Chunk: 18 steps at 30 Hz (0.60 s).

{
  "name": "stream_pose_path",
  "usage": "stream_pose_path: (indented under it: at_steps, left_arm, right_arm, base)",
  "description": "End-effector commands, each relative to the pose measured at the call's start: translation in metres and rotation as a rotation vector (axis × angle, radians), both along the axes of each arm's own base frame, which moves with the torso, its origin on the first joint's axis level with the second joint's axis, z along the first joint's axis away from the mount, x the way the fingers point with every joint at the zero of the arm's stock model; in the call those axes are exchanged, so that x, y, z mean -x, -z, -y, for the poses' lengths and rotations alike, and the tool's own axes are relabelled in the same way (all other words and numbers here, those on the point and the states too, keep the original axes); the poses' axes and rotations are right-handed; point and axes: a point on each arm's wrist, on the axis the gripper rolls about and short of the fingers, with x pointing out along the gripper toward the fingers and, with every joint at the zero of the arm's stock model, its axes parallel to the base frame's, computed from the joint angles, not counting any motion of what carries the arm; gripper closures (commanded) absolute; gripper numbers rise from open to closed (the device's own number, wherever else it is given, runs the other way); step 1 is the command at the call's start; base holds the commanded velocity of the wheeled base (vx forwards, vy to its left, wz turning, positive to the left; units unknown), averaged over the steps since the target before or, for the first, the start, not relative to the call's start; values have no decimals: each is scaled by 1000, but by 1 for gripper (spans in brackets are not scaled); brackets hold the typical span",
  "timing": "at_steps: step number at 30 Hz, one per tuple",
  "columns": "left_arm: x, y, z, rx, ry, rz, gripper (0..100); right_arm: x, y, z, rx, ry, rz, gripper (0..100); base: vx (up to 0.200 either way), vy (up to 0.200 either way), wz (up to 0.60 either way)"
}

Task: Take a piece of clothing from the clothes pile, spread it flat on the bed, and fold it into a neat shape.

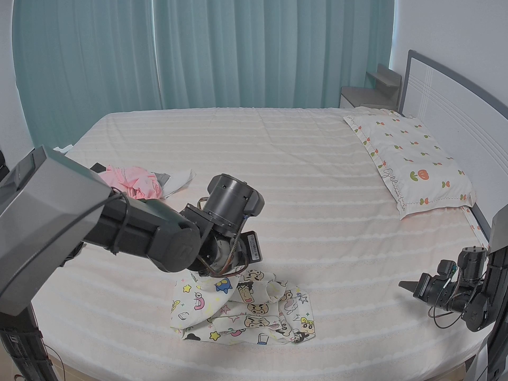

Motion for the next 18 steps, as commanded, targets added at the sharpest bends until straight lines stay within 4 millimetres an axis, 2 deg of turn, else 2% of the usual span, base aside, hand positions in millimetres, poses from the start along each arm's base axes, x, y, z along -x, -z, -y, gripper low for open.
stream_pose_path:
  at_steps: [1,3,4,16,18]
  left_arm:
    - [1,5,5,-5,12,-8,100]
    - [0,5,6,-1,12,-6,100]
    - [0,5,6,-1,12,-6,0]
    - [15,11,11,-20,23,-26,0]
    - [19,-1,8,13,-5,-2,0]
  right_arm:
    - [4,1,0,-2,0,-19,100]
    - [4,1,0,-2,0,-19,100]
    - [4,1,0,-2,0,-19,100]
    - [4,3,0,0,2,-27,100]
    - [4,3,0,0,2,-27,100]
  base:
    - [0,0,0]
    - [0,0,0]
    - [0,0,0]
    - [0,0,0]
    - [0,0,0]
